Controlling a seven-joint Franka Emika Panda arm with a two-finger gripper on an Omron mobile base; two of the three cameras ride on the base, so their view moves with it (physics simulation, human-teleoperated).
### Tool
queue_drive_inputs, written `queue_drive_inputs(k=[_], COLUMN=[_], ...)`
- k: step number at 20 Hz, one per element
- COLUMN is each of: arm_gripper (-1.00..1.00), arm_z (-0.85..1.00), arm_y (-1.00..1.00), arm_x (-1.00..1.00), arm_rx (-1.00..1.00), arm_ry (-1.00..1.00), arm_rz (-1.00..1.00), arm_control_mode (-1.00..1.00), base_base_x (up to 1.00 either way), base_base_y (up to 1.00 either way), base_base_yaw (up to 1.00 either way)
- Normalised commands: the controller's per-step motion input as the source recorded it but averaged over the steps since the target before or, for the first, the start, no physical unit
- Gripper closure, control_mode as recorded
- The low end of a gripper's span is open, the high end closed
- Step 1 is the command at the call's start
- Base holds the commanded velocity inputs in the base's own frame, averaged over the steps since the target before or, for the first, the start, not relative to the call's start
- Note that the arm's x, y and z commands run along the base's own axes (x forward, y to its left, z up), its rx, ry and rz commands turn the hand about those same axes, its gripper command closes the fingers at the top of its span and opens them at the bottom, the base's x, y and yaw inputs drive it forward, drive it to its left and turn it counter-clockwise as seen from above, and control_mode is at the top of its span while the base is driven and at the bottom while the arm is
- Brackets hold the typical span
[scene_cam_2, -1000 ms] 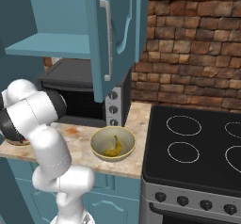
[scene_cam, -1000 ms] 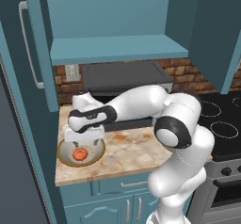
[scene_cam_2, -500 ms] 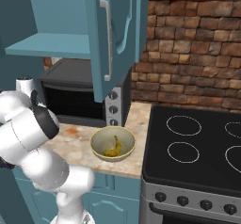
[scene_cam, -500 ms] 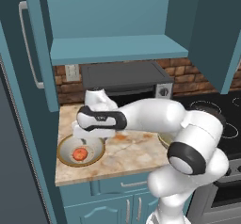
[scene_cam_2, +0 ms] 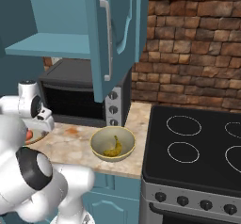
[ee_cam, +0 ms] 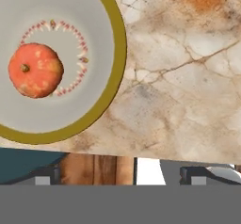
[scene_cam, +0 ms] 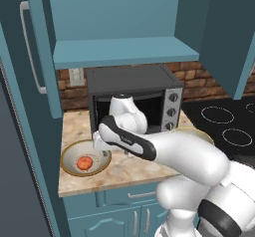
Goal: Pick both bowls and place them on the counter. Then place the banana in one bowl and place the squash in the other bowl.
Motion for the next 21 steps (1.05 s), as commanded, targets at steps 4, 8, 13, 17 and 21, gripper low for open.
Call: queue_drive_inputs(k=[4,8,13,17,21], arm_gripper=[-1.00,-1.00,-1.00,-1.00,-1.00], arm_z=[0.30,0.30,0.26,0.35,0.39], arm_y=[-0.51,-0.52,-0.45,-0.39,-0.37], arm_x=[-0.57,-0.60,-0.65,-0.60,-0.59], arm_rx=[0.00,0.00,0.00,0.00,0.00], arm_ry=[-0.10,-0.19,-0.28,-0.19,-0.07], arm_rz=[0.09,0.11,0.01,0.00,0.00], arm_control_mode=[-1.00,-1.00,-1.00,-1.00,-1.00], base_base_x=[0.00,0.00,0.00,0.00,0.00], base_base_y=[0.00,0.00,0.00,0.00,0.00], base_base_yaw=[0.00,0.00,0.00,0.00,0.00])
